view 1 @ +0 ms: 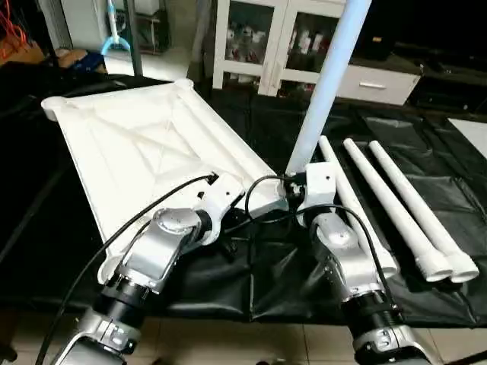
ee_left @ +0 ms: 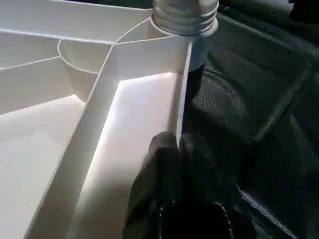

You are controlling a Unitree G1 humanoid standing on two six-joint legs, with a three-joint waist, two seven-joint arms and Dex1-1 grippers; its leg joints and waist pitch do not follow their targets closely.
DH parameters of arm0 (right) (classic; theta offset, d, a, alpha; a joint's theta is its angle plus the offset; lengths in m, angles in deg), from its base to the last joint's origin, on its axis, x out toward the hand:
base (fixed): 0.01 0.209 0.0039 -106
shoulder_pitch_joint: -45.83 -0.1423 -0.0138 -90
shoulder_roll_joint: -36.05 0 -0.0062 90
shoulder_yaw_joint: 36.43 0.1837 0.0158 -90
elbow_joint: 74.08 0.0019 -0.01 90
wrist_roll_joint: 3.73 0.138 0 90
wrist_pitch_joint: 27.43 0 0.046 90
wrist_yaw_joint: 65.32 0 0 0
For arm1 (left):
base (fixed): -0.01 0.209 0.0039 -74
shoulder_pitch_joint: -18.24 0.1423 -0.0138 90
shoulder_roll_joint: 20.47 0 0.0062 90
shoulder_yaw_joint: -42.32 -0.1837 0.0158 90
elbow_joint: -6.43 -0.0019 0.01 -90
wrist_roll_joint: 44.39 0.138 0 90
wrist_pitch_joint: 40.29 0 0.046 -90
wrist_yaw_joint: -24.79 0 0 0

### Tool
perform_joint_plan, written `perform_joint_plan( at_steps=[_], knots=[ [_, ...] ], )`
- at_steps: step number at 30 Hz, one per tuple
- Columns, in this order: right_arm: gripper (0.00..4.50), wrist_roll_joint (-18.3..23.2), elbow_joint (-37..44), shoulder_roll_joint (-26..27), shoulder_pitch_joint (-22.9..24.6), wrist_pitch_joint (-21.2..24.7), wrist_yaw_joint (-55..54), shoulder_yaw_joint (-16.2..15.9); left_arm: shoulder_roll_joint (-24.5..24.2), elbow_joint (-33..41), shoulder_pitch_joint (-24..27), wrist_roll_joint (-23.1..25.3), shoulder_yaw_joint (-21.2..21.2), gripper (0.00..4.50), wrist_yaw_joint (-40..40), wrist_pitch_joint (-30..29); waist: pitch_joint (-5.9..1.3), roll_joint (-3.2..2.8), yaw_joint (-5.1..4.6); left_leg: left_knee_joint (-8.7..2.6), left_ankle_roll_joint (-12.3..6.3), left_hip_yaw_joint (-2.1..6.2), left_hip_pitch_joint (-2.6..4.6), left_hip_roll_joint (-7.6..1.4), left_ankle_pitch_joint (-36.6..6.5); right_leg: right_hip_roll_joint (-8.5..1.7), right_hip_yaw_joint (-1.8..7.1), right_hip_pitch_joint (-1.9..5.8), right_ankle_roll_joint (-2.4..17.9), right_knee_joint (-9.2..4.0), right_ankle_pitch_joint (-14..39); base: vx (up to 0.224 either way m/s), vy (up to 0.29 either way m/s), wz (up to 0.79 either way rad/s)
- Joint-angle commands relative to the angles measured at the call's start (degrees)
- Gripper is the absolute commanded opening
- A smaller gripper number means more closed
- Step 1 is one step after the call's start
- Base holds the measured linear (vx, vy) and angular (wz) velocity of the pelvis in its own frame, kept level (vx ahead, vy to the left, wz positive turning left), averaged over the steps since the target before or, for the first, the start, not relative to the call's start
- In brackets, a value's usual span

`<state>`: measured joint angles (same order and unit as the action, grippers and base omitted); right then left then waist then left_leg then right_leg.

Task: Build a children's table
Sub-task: Rotate leg to tighten

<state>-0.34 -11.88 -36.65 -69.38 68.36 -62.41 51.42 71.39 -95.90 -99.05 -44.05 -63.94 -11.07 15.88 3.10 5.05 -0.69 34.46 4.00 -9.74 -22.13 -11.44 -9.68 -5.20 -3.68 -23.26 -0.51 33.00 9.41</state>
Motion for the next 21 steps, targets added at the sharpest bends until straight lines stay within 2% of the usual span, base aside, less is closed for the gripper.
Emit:
perform_joint_plan(
  at_steps=[1,2,3,4,6,7,8,9,10,11,12,13,14,16,18,21],
  knots=[
    [1.87,1.26,0.61,0.76,1.1,-0.98,6.27,-2.54,-1.11,0.59,-1.9,2.4,2.34,0.0,4.37,0.87,-3.25,-1.21,-0.49,-5.23,3.36,1.1,1.89,-1.19,-30.74,-2.18,1.27,0.67,4.47,-4.78,27.59,0.0,0.0,0.0],
    [1.87,1.33,1.02,0.71,1.23,-1.26,6.97,-2.71,-1.35,0.62,-1.81,2.45,2.21,0.0,4.12,1.21,-3.28,-1.2,-0.55,-5.31,3.34,1.16,1.7,-1.27,-30.15,-2.22,1.28,0.84,4.66,-4.61,26.91,0.0,0.0,0.0],
    [2.43,2.15,3.61,-0.09,2.14,-2.4,10.28,-3.19,-2.95,0.95,-1.02,2.5,1.6,0.0,2.29,2.53,-3.35,-1.15,-0.63,-5.32,3.16,1.06,1.55,-1.31,-29.37,-2.27,1.42,0.89,5.06,-4.49,25.74,0.0,0.0,0.0],
    [2.56,2.34,4.05,-0.23,2.29,-2.51,10.78,-3.22,-3.23,1.01,-0.89,2.53,1.52,0.0,2.04,2.67,-3.4,-1.15,-0.56,-5.32,2.99,1.01,1.48,-1.31,-28.71,-2.29,1.5,1.0,5.18,-4.44,25.05,0.0,0.0,0.0],
    [2.63,3.18,6.72,-2.21,2.97,-3.23,13.3,-3.45,-5.46,1.16,0.28,2.27,0.73,0.0,-1.33,6.54,-3.47,-1.2,-0.41,-5.35,2.26,0.88,1.21,-1.32,-26.83,-2.29,1.71,1.19,5.72,-4.14,23.16,0.0,0.0,0.0],
    [2.78,4.07,7.95,-3.13,3.19,-3.09,14.7,-3.2,-6.46,1.41,0.91,2.04,0.72,0.0,-2.65,7.06,-3.54,-0.99,-0.65,-5.49,2.09,0.94,0.83,-1.35,-25.82,-2.25,1.68,1.65,5.65,-3.91,22.45,0.0,0.0,0.0],
    [2.78,4.76,9.03,-4.12,3.31,-2.71,15.78,-2.83,-7.48,1.57,1.53,1.71,0.67,0.0,-4.28,8.89,-3.62,-1.09,-1.05,-5.8,2.24,1.22,-0.21,-1.31,-23.31,-2.32,1.53,2.48,5.68,-3.32,21.15,0.02,-0.007,-0.21],
    [2.93,6.65,11.05,-6.77,3.24,-0.78,19.39,-2.04,-9.64,2.18,2.95,0.26,1.0,0.0,-8.4,12.11,-3.83,-1.19,-0.9,-5.62,2.09,1.14,0.09,-1.37,-21.83,-2.33,1.6,2.33,6.13,-3.27,19.11,0.0,0.0,0.0],
    [3.04,6.65,11.05,-6.77,3.24,-0.78,19.39,-2.04,-9.64,2.18,2.95,0.26,1.0,0.0,-8.4,12.11,-3.85,-1.16,-0.85,-5.53,1.89,0.94,0.37,-1.5,-21.4,-2.27,1.74,2.11,6.59,-3.16,17.88,0.0,0.0,0.0],
    [3.04,8.8,12.15,-8.22,3.13,1.67,22.56,-1.37,-10.98,2.55,3.73,-0.66,1.01,0.0,-11.05,14.67,-3.81,-1.2,-0.73,-5.4,1.84,0.72,0.8,-1.61,-21.17,-2.14,1.86,1.69,7.28,-3.05,16.8,0.0,0.0,0.0],
    [3.08,11.08,13.36,-11.2,2.95,4.37,28.15,-1.2,-12.71,3.45,4.99,-2.59,1.24,0.0,-15.37,17.79,-3.57,-1.26,-0.24,-5.19,0.74,0.33,1.47,-1.59,-22.65,-1.95,2.07,1.33,8.47,-3.18,17.59,0.0,0.0,0.0],
    [3.2,11.27,13.41,-11.74,2.95,4.57,29.03,-1.25,-12.97,3.54,5.12,-2.68,1.21,0.0,-15.75,17.89,-3.57,-1.26,-0.24,-5.19,0.74,0.33,1.47,-1.59,-22.65,-1.95,2.07,1.33,8.47,-3.18,17.59,0.0,0.0,0.0],
    [3.2,12.41,13.51,-15.33,2.93,5.57,34.82,-1.43,-14.75,4.2,5.97,-3.39,0.94,0.0,-18.35,18.38,-3.69,-1.52,-0.02,-5.1,0.6,0.09,1.44,-1.65,-21.51,-1.94,2.22,1.28,9.57,-2.98,16.0,0.0,0.0,0.0],
    [3.2,13.9,12.99,-19.62,2.81,6.59,42.16,-1.23,-16.48,5.36,6.97,-4.76,0.93,0.0,-21.07,17.26,-3.63,-1.39,0.54,-4.84,-0.06,-0.35,1.74,-1.78,-20.23,-1.85,2.37,1.13,11.06,-2.69,13.67,0.0,0.0,0.0],
    [3.2,13.77,12.65,-20.66,2.85,5.78,44.14,-1.28,-16.8,5.64,7.15,-5.27,0.94,0.0,-21.61,17.3,-3.73,-1.28,0.97,-4.77,-0.1,-0.5,1.27,-1.72,-17.72,-1.94,2.4,1.44,11.66,-2.23,12.31,0.0,0.0,0.0],
    [3.2,14.01,11.49,-24.0,3.02,3.77,49.54,-1.52,-18.02,6.93,7.73,-6.77,0.56,0.0,-24.45,17.72,-3.8,-1.21,1.2,-4.75,-0.12,-0.5,1.31,-1.76,-15.68,-1.86,2.28,1.65,12.33,-1.87,10.46,0.0,0.0,0.0]
  ],
)
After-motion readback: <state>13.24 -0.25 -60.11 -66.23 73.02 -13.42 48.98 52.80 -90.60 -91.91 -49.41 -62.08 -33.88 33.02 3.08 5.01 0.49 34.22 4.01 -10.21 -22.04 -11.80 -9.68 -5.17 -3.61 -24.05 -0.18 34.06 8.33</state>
